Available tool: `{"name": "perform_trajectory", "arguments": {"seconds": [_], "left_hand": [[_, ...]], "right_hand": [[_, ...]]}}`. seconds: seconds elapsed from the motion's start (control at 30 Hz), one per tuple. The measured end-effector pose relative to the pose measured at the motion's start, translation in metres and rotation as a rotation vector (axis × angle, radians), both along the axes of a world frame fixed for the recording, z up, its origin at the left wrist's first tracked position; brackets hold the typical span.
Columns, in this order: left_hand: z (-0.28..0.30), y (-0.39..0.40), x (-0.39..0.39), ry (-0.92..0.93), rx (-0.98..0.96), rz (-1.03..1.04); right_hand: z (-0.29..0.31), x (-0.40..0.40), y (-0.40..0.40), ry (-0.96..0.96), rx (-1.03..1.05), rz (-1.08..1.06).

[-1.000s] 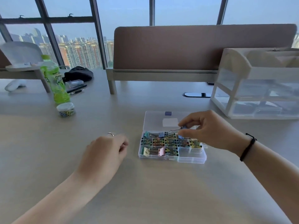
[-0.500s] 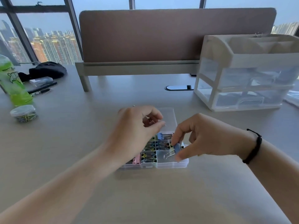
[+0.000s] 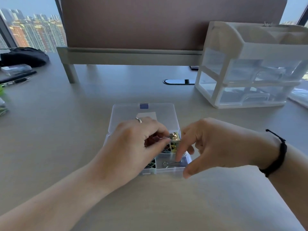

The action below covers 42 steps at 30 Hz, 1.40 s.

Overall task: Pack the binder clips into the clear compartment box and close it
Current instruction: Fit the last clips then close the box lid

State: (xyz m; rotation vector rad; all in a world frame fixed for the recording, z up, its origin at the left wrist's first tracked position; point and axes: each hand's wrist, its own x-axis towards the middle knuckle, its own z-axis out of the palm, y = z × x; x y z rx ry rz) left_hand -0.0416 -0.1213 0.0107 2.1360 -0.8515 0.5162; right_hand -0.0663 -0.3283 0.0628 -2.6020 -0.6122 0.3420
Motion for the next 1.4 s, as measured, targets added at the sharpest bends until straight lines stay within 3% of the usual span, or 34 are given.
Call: {"name": "perform_trajectory", "arguments": {"seconds": [0.13,0.33,0.77,0.93,1.2,1.4], "left_hand": [[0.0,0.0,0.001,0.007,-0.029,0.0],[0.002,0.001,0.001,0.111,-0.148,0.037],[0.004,0.002,0.005,0.176,-0.315,0.117],[0.004,0.002,0.005,0.172,-0.338,0.114],[0.005,0.002,0.003,0.144,-0.317,0.108],[0.005,0.002,0.003,0.122,-0.312,0.112]], "right_hand": [[-0.001,0.001,0.001,0.016,-0.009,0.018],[-0.008,0.006,0.006,-0.107,0.308,-0.149],[-0.016,0.002,0.012,0.094,0.464,-0.082],[-0.016,0.001,0.017,0.038,0.451,-0.105],[-0.016,-0.004,0.021,-0.105,0.267,-0.058],[-0.024,-0.002,0.024,-0.166,0.308,-0.048]]}}
